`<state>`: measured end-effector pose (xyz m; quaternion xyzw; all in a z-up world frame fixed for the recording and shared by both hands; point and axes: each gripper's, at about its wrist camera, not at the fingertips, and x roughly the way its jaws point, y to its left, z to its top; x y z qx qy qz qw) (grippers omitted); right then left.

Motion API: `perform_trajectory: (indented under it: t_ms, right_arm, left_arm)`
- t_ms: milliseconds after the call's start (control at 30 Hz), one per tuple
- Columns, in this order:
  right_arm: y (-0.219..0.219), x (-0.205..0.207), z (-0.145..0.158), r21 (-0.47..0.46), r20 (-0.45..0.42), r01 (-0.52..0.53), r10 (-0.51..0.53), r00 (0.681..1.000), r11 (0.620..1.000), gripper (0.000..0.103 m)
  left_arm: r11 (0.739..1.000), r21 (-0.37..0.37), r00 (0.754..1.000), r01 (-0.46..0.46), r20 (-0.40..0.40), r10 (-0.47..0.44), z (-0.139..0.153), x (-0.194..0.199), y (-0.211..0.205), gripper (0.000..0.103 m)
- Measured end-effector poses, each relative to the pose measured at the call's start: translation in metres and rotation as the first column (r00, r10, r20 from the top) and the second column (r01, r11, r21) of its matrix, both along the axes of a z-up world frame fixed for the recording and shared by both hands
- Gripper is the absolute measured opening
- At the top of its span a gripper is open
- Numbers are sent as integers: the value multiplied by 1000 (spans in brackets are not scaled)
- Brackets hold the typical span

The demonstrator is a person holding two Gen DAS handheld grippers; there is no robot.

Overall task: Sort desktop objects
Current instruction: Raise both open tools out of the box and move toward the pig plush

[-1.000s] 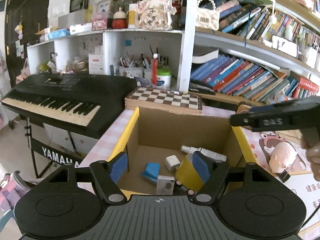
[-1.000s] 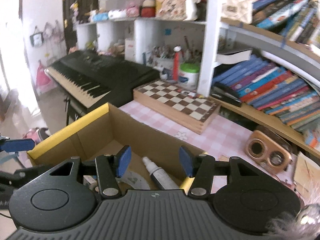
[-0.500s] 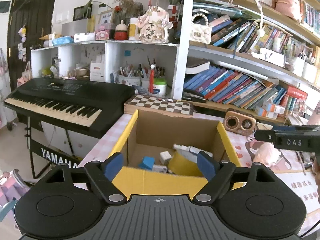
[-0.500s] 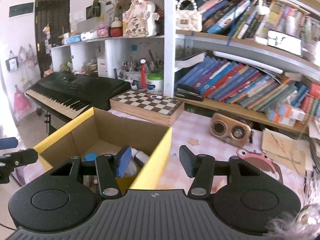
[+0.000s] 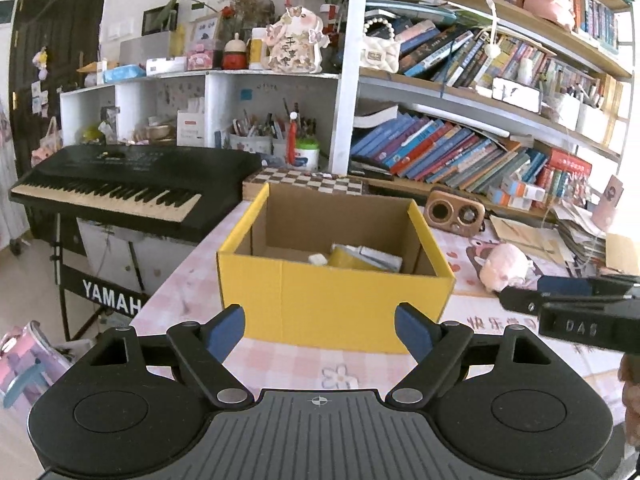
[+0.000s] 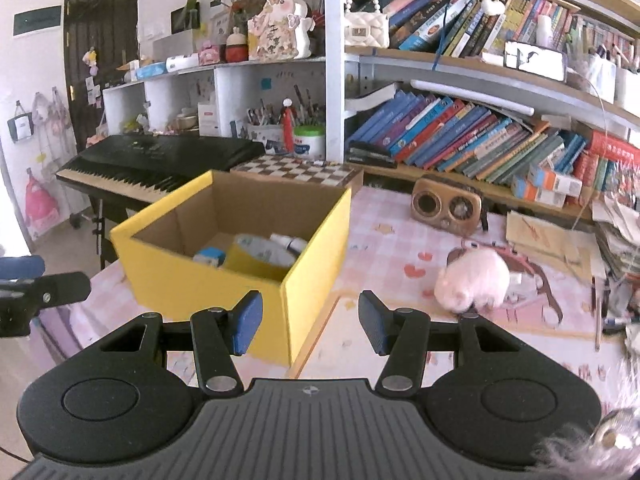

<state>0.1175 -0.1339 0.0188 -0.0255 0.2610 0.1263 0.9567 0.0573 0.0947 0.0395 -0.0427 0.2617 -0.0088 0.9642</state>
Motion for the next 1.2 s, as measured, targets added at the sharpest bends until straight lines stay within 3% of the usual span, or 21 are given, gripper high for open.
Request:
perform_trajectory:
  t_ms: [500,800,1200]
  right_arm:
    - [16,-64,-30,23,-74,29,-27,997,999,51]
    - [7,-78,-41,19,-131,75,-72,989,997,52]
    - [-10,-83,-46,-9,-160,146,-145,976,989,62]
  left_arm:
    - [999,-16,997,40,-65,-41,-23,-35,-9,85]
    - [995,-38,987,93,-126,-97,-40,-38,-23,85]
    - [987,-49,977,152,-145,-157,-46,-32,-41,85]
